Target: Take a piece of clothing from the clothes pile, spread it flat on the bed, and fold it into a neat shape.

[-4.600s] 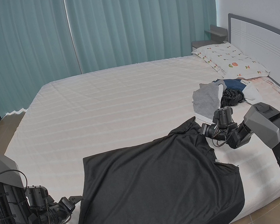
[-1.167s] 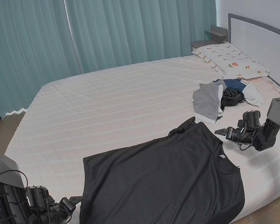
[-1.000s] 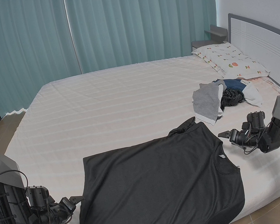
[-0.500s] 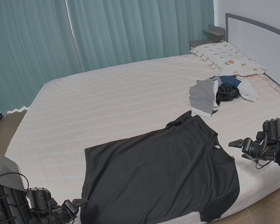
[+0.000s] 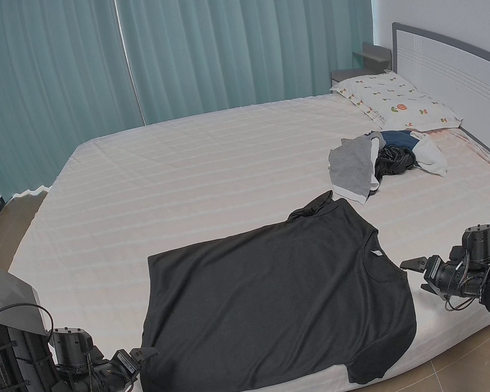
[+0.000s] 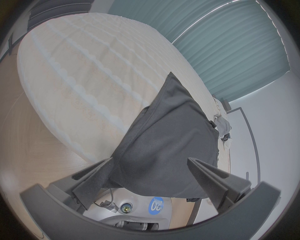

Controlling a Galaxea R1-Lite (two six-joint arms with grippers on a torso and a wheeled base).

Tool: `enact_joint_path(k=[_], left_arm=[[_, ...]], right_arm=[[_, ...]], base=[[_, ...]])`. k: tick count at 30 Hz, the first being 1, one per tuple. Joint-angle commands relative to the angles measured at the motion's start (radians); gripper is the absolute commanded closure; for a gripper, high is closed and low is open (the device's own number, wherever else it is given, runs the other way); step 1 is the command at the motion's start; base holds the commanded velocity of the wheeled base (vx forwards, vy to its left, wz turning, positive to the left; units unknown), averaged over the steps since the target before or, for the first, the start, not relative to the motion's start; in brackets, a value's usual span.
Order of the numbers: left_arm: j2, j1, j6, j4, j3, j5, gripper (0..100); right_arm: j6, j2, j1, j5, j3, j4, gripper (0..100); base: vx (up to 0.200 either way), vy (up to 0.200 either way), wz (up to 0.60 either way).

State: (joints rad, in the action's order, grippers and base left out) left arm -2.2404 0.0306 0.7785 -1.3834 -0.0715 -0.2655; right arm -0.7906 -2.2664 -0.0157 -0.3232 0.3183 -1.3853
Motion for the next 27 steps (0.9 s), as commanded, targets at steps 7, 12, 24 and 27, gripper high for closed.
enact_joint_path(k=[7, 12, 24, 27], left_arm=[[-0.001, -0.011, -0.013, -0.002, -0.005, 0.0, 0], [-0.002, -0.094, -0.107, -0.002, 0.009, -0.012, 0], [-0.134, -0.183, -0.421, -0.009, 0.067, 0.0, 0], [-0.14, -0.181, -0.421, -0.016, 0.067, 0.002, 0]], right_arm=[[0.001, -0.03, 0.002, 0.0, -0.004, -0.001, 0], [0.001, -0.028, 0.002, 0.0, -0.004, -0.001, 0], [0.002, -0.027, 0.003, 0.0, -0.01, -0.001, 0], [0.002, -0.027, 0.003, 0.0, -0.01, -0.001, 0]], base=[[0.0, -0.086, 0.0], [0.0, 0.0, 0.0], [0.0, 0.0, 0.0], [0.0, 0.0, 0.0]])
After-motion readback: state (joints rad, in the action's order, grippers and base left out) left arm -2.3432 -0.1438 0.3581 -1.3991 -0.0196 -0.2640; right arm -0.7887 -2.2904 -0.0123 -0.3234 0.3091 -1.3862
